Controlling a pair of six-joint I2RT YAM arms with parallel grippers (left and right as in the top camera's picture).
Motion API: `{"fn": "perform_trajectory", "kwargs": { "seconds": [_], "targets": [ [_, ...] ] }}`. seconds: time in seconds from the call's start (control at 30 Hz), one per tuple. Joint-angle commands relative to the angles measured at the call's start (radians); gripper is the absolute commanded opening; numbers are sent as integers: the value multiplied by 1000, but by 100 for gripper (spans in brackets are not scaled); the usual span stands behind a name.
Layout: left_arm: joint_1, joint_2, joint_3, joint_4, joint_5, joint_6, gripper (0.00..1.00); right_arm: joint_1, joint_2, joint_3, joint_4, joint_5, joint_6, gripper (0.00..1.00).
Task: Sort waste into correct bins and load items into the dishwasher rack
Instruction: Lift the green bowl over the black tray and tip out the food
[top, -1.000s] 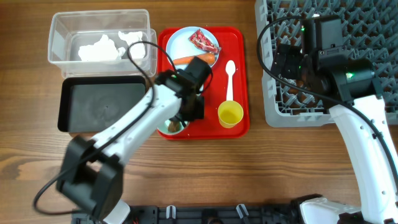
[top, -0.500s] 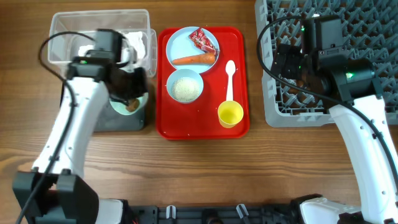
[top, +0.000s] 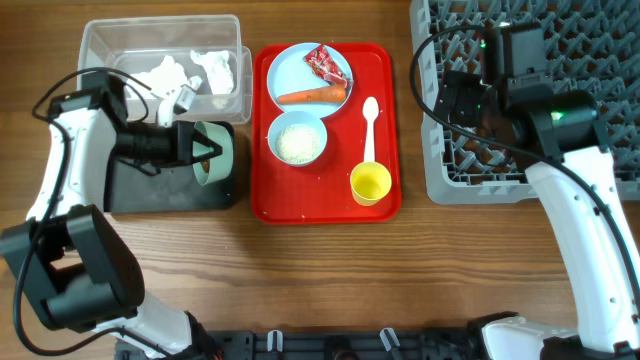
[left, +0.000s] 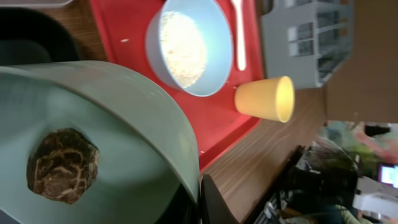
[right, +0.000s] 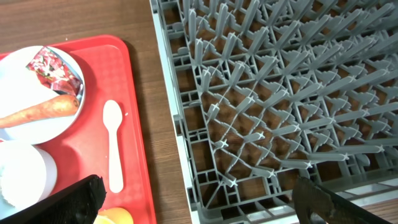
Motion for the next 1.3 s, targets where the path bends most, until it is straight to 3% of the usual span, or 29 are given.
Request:
{"fn": "perform_trajectory", "kwargs": {
  "seconds": [0.0,0.1,0.37,0.6,0.73,0.83,1.27],
  "targets": [
    [67,4,13,-76,203,223,4,-3,25,3,2,18,11,100],
    [123,4,13,-147,311,333,4,-3,30,3,-2,17,11,100],
    [251,6,13,-171,381,338,4,-3,29,3,-3,17,11,100],
    [253,111,13,-101,375,336,4,-3,29,3,-2,18,12,100],
    [252,174,13,-264,528,330,4,-3,29,3,-2,21,3,100],
    [252,169,13,-330,512,334,4,-3,29,3,-2,21,4,100],
    [252,170,13,-283,539,332,4,-3,29,3,-2,17,4,100]
  ]
}}
